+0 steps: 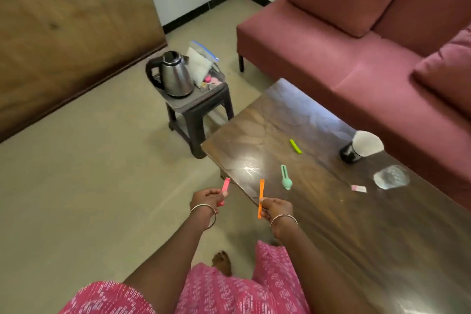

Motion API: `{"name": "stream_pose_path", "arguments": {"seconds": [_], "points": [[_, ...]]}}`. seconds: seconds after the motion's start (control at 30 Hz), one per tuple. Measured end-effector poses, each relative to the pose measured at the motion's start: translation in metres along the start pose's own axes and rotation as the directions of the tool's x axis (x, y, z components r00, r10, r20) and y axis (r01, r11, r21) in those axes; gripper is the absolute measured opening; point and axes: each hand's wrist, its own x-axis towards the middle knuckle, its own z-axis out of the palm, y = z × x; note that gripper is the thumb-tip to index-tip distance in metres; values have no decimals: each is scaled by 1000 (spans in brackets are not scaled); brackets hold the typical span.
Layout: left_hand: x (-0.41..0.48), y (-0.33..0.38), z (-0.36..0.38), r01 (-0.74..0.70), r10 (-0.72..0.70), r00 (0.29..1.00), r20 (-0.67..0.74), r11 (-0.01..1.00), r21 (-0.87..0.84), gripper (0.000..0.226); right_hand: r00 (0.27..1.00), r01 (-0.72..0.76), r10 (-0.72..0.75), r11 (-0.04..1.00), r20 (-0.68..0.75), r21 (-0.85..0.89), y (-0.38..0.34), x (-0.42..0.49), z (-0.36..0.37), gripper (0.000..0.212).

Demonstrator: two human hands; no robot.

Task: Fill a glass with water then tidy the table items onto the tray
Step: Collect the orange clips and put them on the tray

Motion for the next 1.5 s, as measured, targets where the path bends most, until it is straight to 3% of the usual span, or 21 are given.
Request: {"name": "stream_pose_path", "arguments": {"seconds": [0.27, 0.57, 0.8, 1.0, 1.17, 1.23, 1.4, 1.5], "points": [[56, 32, -66, 28, -51, 990, -129, 984, -174, 12, 983, 137, -117, 981, 145, -138, -42, 16, 124, 17], [146, 109, -92, 36, -70, 989, -126, 967, -252, 10, 982, 106, -86, 987, 166, -119, -96, 68, 236, 17], [227, 187, -119, 79, -91, 990, -108, 991, -110, 11, 994, 18, -7, 995, 110, -102, -153, 113, 320, 8], [285, 244, -130, 50, -52, 995, -85, 999, -18, 14, 997, 36, -26, 987, 66, -157, -198, 147, 376, 9], [332, 280, -127, -20, 36, 996, -80, 980, 199, 19, 1000, -2, 1, 994, -5, -109, -224, 175, 407, 6], [352, 291, -124, -85, 111, 992, -54, 930, 357, 21, 999, -26, 24, 996, -34, -84, -233, 186, 416, 10], [407, 321, -109, -217, 236, 969, 69, 689, 691, 22, 989, -66, 60, 997, -134, -41, -255, 216, 438, 13], [441, 332, -94, -308, 259, 945, 200, 499, 810, 22, 953, -109, 82, 991, -293, -79, -261, 239, 456, 9]]}}
